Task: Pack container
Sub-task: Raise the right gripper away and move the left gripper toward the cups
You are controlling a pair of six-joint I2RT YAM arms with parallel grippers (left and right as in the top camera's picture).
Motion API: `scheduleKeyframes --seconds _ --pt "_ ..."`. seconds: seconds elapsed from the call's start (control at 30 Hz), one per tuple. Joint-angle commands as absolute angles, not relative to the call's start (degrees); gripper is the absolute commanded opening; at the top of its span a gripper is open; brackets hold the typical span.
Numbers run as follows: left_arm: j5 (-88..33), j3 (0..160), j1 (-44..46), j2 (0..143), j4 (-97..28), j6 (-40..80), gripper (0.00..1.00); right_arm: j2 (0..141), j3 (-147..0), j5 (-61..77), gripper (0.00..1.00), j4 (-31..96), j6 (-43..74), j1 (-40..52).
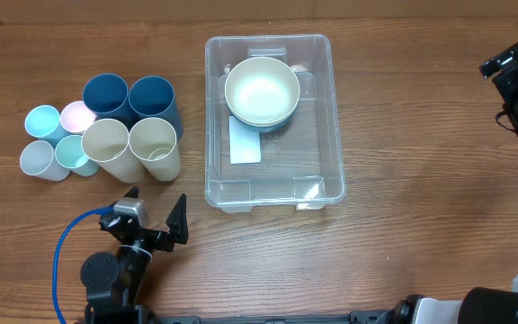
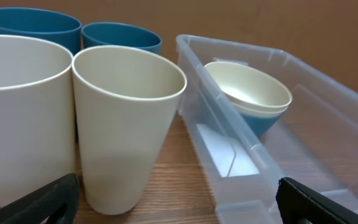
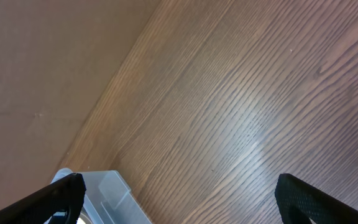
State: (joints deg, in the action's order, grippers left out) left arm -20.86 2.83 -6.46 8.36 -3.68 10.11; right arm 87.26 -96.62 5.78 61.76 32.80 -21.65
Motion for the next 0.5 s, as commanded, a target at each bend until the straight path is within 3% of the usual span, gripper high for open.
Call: scheduleKeyframes --seconds 0.0,0.2,0.47 --pt "-21.8 14.5 -6.2 7.9 -6.8 12.8 1.0 86.3 -96.7 6.1 1.0 61.7 33.1 -21.6" --pt "-4.6 36.9 -6.4 12.5 -29.8 13.1 1.0 86.3 -96.7 6.1 1.0 61.7 33.1 -21.6" --pt "6.4 69.2 -6.4 41.2 -52.0 5.9 1.0 86.3 -96.7 6.1 1.0 61.7 33.1 -21.6"
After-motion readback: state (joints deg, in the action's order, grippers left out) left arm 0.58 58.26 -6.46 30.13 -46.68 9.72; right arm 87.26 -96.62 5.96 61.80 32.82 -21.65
